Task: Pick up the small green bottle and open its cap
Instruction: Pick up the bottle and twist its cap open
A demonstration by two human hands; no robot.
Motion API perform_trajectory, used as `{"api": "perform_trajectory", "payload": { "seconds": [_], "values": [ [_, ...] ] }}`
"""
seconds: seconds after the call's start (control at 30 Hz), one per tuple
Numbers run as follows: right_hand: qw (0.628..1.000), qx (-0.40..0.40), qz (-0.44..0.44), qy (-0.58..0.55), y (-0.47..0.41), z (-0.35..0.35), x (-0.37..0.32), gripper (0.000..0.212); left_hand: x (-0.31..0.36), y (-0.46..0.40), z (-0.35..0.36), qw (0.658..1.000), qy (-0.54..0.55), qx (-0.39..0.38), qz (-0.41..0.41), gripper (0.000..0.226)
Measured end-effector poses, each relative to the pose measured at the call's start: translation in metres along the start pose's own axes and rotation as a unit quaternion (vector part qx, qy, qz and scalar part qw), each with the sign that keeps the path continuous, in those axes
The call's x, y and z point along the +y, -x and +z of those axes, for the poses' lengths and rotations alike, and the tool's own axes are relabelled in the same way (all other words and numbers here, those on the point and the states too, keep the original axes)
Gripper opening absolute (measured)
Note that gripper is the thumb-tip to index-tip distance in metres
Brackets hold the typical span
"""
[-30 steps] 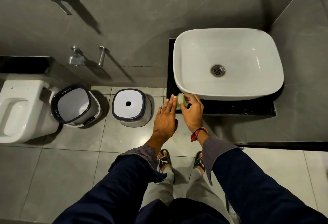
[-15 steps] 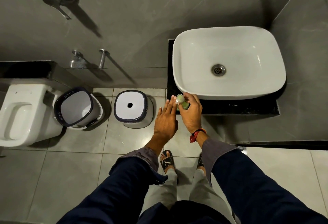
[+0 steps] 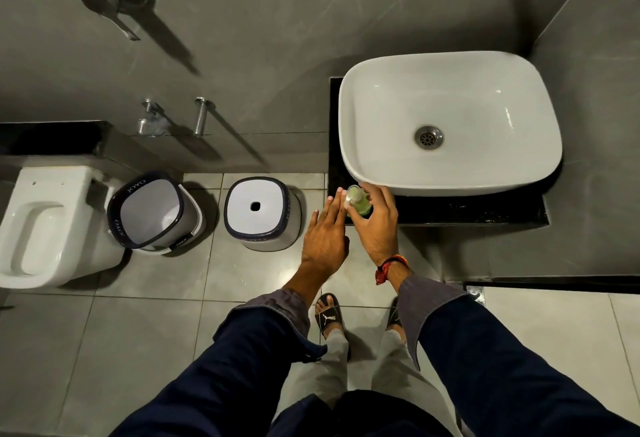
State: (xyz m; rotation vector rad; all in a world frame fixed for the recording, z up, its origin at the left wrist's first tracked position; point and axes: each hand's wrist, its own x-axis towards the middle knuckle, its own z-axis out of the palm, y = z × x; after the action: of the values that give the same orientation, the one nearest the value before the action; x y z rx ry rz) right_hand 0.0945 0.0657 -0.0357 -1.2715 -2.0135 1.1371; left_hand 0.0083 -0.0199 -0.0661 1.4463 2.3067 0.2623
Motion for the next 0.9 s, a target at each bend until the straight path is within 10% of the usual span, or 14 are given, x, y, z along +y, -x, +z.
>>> {"api": "perform_trajectory", "payload": {
  "seconds": [0.27,0.9],
  "values": [
    [1.000,0.018,0.019,-0.009,-0.011,0.001,-0.005,0.024,-0.003,-0.001,0.003,1.000,-0.016,0.003,0.006,0.092],
    [0.999,0.022,0.023,-0.018,-0.007,-0.001,-0.003,0.042,-0.003,-0.003,0.003,1.000,-0.006,0.004,0.007,0.092]
  ]
}}
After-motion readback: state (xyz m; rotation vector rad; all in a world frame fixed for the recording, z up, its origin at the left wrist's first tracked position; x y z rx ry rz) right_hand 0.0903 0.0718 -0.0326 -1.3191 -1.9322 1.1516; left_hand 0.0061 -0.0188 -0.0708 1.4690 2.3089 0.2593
